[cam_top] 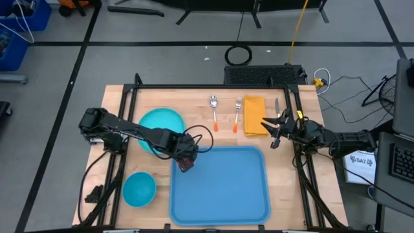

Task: Set up tray
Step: Put the pink cup on the blue serving tray

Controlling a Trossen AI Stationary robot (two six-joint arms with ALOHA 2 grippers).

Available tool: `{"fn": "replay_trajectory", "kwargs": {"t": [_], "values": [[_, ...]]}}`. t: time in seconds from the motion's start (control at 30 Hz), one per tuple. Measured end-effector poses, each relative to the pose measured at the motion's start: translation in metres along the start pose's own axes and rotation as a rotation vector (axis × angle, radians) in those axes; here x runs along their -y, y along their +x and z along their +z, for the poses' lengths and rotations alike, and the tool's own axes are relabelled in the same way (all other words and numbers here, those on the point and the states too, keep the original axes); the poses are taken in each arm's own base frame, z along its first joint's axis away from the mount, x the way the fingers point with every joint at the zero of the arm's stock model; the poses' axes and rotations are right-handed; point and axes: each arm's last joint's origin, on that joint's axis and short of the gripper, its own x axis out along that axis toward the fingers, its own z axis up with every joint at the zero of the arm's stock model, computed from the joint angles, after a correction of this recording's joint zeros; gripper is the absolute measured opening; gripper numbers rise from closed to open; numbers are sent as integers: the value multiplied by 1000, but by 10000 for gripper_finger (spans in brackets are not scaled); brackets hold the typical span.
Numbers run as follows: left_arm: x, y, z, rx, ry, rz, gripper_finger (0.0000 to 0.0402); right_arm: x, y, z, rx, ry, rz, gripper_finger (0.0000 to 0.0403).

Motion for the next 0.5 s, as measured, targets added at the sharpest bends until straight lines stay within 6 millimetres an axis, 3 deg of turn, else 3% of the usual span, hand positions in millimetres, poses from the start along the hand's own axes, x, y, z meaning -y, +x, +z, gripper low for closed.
{"fn": "replay_trajectory", "kwargs": {"t": [0.5], "values": [[3,6,2,20,-7,-32,2,0,0,0,0,0,0,89]]}}
